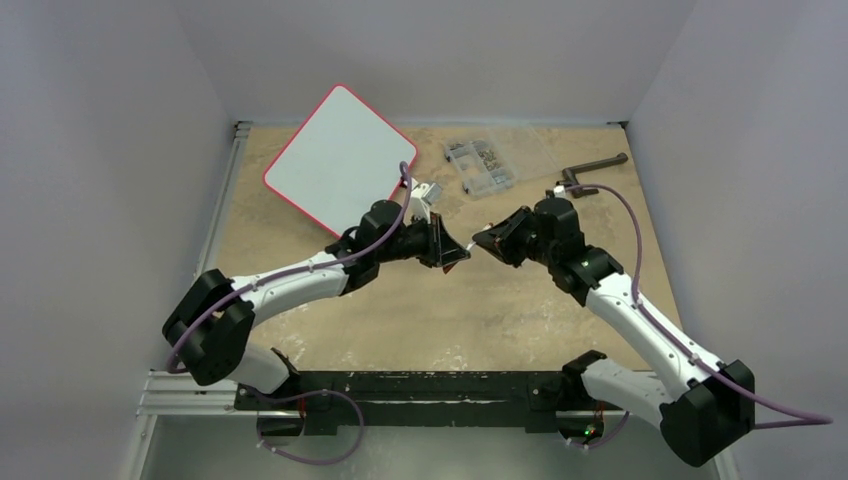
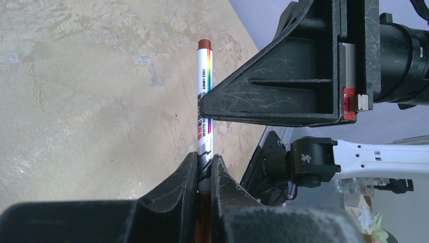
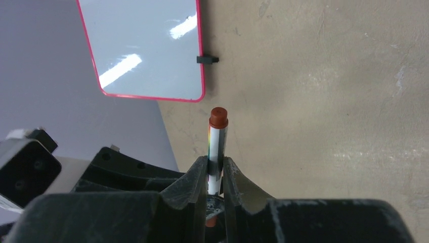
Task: Write a sentence on the whiteboard
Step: Open the whiteboard marker at the center of the board.
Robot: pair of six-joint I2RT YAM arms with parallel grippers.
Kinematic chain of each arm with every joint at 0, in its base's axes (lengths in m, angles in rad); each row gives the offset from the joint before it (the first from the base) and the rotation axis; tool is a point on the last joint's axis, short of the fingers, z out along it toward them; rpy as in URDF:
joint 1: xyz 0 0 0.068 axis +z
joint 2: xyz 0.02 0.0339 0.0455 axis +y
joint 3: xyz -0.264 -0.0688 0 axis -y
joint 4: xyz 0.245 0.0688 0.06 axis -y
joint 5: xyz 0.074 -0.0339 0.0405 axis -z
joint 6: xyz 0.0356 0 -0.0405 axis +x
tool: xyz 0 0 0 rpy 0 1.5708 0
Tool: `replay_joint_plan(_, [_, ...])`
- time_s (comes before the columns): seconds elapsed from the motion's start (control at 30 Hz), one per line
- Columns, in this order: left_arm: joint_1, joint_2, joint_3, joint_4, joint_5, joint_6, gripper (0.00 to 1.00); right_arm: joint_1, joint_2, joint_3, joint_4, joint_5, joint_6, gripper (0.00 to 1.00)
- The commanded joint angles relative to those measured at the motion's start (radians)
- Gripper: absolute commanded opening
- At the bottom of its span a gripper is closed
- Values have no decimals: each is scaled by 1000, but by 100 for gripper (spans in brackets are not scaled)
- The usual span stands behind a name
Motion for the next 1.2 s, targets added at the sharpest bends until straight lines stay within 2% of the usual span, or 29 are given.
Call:
replay_joint_plan(0.0, [-11, -37, 89, -54, 106, 84, 0, 13, -49, -4, 93, -112, -121, 29])
replay_joint_plan(0.17, [2, -72, 102, -124, 126, 152, 0, 13, -112, -21, 90, -125, -197, 63])
replay_joint_plan(0.3, [24, -110, 110, -163, 154, 203, 0, 13, -126, 4, 48, -132, -278, 81])
replay_joint_plan(0.5, [125, -138, 121, -168, 370, 223, 0, 12, -148, 39, 39, -163, -393, 98])
replay_joint_plan(0.63, [184, -143, 136, -180, 471, 236, 0, 13, -200, 31, 77, -143, -419, 99])
replay_joint_plan(0.73, [188, -147, 182, -279, 507, 316, 0, 13, -195, 58, 97, -242, -491, 99])
replay_joint_plan(1.03, [191, -141, 320, -482, 665, 438, 0, 12, -185, 99, 123, -350, -559, 99])
replay_joint_plan(1.17, [190, -151, 367, -545, 717, 469, 0, 12, -191, 82, 195, -433, -572, 91])
